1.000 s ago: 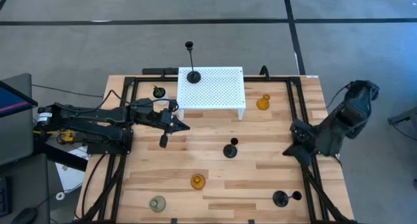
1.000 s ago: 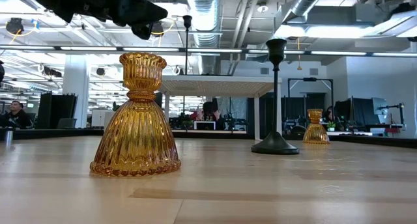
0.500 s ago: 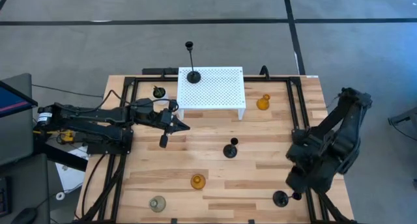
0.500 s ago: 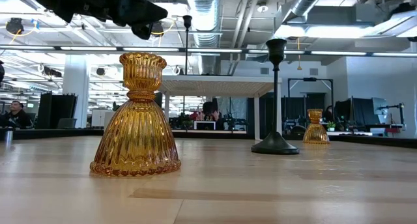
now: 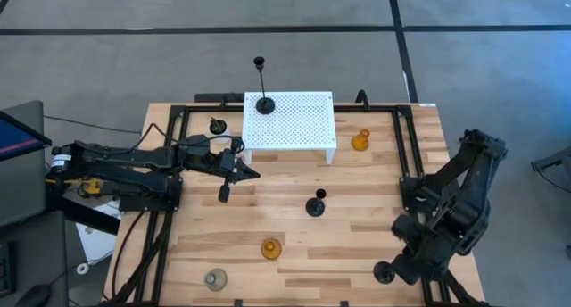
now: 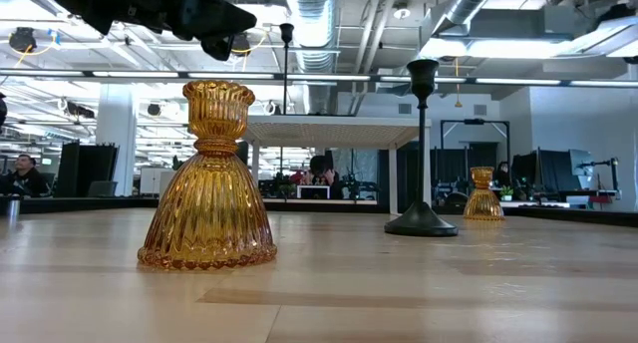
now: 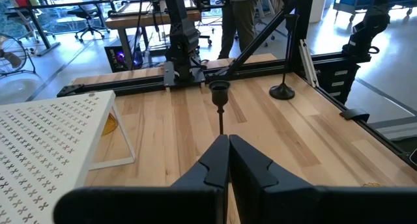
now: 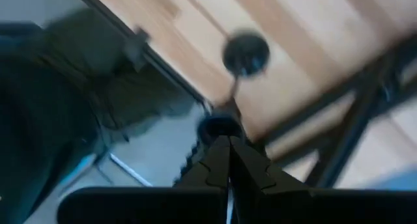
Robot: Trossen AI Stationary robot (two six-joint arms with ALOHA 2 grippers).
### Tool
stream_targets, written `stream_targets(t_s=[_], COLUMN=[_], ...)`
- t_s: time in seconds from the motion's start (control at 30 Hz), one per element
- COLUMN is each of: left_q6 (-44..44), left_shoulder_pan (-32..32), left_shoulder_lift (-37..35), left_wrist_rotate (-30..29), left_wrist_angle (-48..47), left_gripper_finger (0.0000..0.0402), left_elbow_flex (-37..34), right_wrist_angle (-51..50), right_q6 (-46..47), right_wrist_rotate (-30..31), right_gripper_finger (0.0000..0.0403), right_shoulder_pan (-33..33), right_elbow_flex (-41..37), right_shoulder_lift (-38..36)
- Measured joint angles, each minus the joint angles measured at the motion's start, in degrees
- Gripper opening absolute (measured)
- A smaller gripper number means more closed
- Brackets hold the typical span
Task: Pick & Place candle stick holders
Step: Put the bottom black candle holder on the shelf aligned with the other black candle holder
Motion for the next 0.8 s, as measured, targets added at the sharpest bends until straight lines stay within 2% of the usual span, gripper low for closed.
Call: stream_targets(t_s=[0.1,0.2,0.37,0.6,0.8], left_q6=[0.00,0.00,0.00,0.00,0.00], left_shoulder_pan=[0.00,0.00,0.00,0.00,0.00], left_shoulder_lift=[0.00,0.00,0.00,0.00,0.85], left_wrist_rotate=[-0.01,-0.01,0.00,-0.01,0.01], left_wrist_angle=[0.00,0.00,0.00,-0.02,0.18], left_gripper_finger=[0.0011,0.0011,0.0011,0.0011,0.0011], left_elbow_flex=[0.00,0.00,0.00,0.00,0.02], right_wrist_angle=[-0.97,-0.40,0.96,0.94,0.97], right_q6=[2.42,2.97,2.65,0.44,0.08], right_wrist_rotate=[-6.50,-9.22,-8.57,-3.72,-3.15], right_gripper_finger=[0.0000,0.0000,0.0000,0.0000,0.0005], right_shoulder_pan=[-0.40,-0.58,-1.41,-2.47,-3.02], right_elbow_flex=[0.00,0.00,0.00,0.00,0.00], right_shoulder_lift=[0.94,1.30,1.30,1.30,1.30])
